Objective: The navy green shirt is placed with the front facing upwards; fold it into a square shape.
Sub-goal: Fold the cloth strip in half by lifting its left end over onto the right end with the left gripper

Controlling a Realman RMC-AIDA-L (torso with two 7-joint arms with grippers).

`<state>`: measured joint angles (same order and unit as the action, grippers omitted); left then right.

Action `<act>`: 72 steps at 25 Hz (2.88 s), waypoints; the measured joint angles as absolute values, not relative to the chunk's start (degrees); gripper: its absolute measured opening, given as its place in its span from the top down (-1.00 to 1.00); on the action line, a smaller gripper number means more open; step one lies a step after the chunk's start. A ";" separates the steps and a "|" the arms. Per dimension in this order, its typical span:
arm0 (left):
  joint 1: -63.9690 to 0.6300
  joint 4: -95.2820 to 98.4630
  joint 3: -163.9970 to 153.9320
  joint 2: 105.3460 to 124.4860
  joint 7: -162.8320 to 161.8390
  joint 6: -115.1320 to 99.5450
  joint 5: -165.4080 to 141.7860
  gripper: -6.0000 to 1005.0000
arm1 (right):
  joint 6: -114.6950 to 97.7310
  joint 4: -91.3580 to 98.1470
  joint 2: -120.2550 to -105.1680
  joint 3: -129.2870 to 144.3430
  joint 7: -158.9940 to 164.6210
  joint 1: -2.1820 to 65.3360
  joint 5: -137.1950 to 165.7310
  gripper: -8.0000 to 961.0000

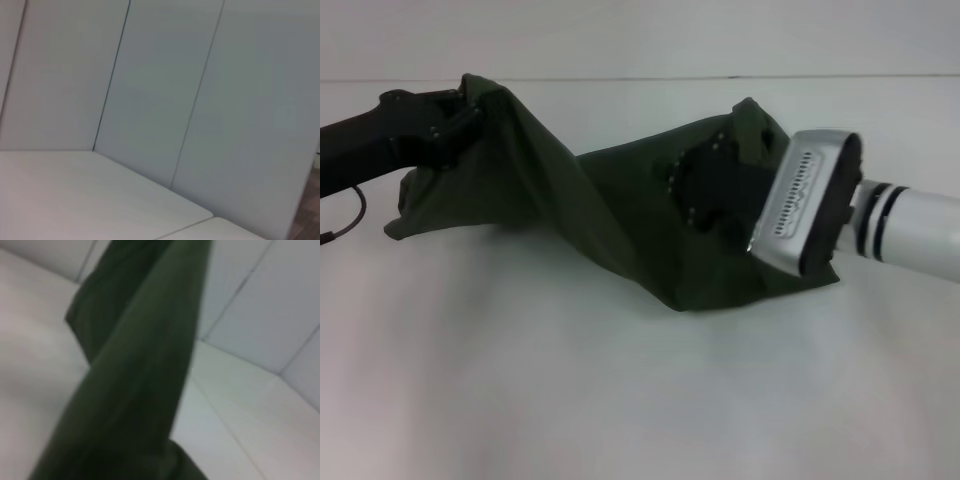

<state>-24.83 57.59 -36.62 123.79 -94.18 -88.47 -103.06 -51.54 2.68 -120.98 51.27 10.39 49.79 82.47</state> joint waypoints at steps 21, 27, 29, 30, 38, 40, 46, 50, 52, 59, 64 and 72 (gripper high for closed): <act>-27.66 57.39 -37.37 123.76 -95.43 -91.64 -100.82 0.88 | -53.83 -4.85 -121.56 54.24 12.92 56.95 93.38 0.99; -31.15 56.07 -43.93 123.90 -95.21 -89.21 -100.77 0.88 | -56.80 -5.43 -121.55 54.45 14.42 56.56 94.66 0.99; -32.49 55.23 -47.43 123.91 -95.15 -87.28 -100.76 0.88 | -58.00 -5.43 -121.55 54.30 15.94 56.52 96.41 0.99; -33.11 54.77 -49.19 123.91 -95.08 -86.23 -100.76 0.88 | -58.42 -5.43 -121.55 54.19 16.65 56.49 97.02 0.99; -37.07 51.24 -61.38 124.02 -94.28 -76.78 -100.81 0.88 | -59.77 -6.30 -121.55 54.17 20.88 56.25 100.68 0.98; -37.46 50.53 -62.34 124.03 -94.29 -74.86 -100.89 0.88 | -60.06 -6.22 -121.47 53.68 21.39 55.42 100.82 0.98; -37.72 49.14 -62.98 124.02 -93.72 -72.61 -101.27 0.88 | -65.63 5.24 -120.01 47.48 26.35 43.22 100.54 0.99; -38.04 48.24 -63.12 124.02 -93.32 -71.85 -101.41 0.88 | -71.43 18.02 -119.68 45.17 32.62 32.59 96.93 0.99; -38.26 47.96 -63.65 124.01 -93.08 -71.12 -101.48 0.88 | -73.31 21.93 -119.11 44.41 34.70 28.18 94.31 0.99; -40.90 46.55 -68.19 124.06 -93.27 -68.29 -101.48 0.88 | -77.56 28.48 -116.72 36.25 39.28 16.65 91.19 0.98; -44.74 43.09 -71.91 124.36 -93.35 -65.98 -101.09 0.88 | -79.61 28.61 -114.89 30.25 40.77 12.92 91.21 0.98; -51.22 35.44 -82.80 124.64 -93.39 -54.09 -97.27 0.88 | -80.01 28.67 -114.38 27.46 40.83 11.13 91.53 0.98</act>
